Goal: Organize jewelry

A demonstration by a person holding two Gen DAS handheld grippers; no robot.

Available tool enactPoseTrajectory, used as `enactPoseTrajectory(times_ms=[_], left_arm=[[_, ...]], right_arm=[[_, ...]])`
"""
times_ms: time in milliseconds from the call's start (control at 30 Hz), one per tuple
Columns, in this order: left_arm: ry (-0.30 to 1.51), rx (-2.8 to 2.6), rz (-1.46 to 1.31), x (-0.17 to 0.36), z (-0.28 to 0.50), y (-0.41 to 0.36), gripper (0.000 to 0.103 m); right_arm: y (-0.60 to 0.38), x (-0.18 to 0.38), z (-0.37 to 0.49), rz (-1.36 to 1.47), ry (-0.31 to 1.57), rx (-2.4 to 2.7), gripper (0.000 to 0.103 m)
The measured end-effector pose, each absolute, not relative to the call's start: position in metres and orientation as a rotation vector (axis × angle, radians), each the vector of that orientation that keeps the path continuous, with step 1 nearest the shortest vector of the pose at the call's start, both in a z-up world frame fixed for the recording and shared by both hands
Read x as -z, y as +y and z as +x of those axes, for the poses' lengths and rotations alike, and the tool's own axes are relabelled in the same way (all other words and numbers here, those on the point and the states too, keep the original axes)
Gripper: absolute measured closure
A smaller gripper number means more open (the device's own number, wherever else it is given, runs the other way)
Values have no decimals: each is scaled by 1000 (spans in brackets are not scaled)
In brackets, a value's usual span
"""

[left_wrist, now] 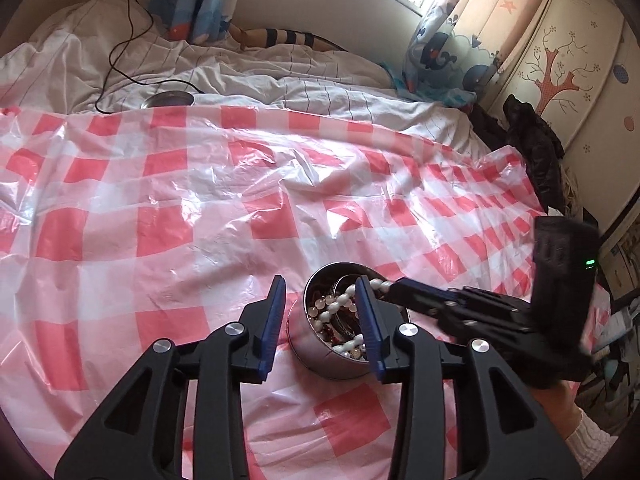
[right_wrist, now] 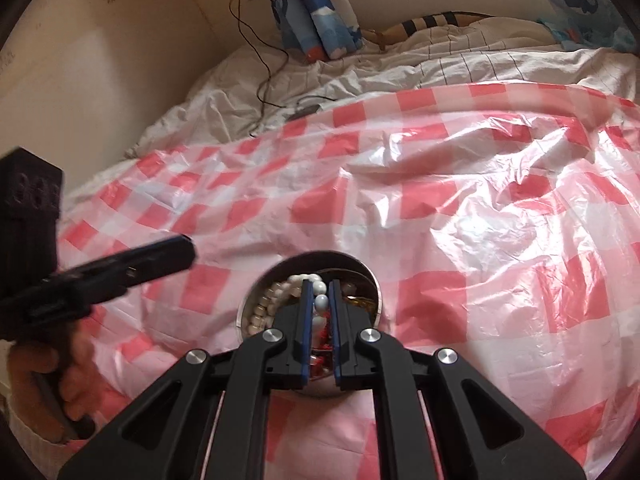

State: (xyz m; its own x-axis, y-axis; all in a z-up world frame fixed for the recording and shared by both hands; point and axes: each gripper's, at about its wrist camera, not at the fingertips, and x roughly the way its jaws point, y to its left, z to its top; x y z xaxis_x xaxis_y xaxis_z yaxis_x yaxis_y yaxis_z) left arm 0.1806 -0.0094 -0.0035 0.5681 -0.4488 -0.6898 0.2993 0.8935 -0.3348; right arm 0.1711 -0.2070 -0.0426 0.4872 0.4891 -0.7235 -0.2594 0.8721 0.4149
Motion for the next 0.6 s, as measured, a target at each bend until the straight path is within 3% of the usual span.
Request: enactPoseTrajectory(times_ms=[67, 200, 367, 433, 600], left_arm=[[854, 422, -156, 2, 174, -12, 61], [850, 371, -87, 2, 159, -19, 50], [816, 290, 1, 1, 117, -34, 28], [805, 253, 31, 4, 99, -37, 20], [790, 155, 26, 13, 65, -31, 12]], right_arm=[[-211, 46, 167, 251, 948, -436, 65], [-219, 29, 149, 210, 884, -401, 64], [-222, 11, 97, 88, 810, -304, 33], [-222, 14, 73, 38, 815, -278, 27], [-230, 23, 38, 49, 842, -223, 21]])
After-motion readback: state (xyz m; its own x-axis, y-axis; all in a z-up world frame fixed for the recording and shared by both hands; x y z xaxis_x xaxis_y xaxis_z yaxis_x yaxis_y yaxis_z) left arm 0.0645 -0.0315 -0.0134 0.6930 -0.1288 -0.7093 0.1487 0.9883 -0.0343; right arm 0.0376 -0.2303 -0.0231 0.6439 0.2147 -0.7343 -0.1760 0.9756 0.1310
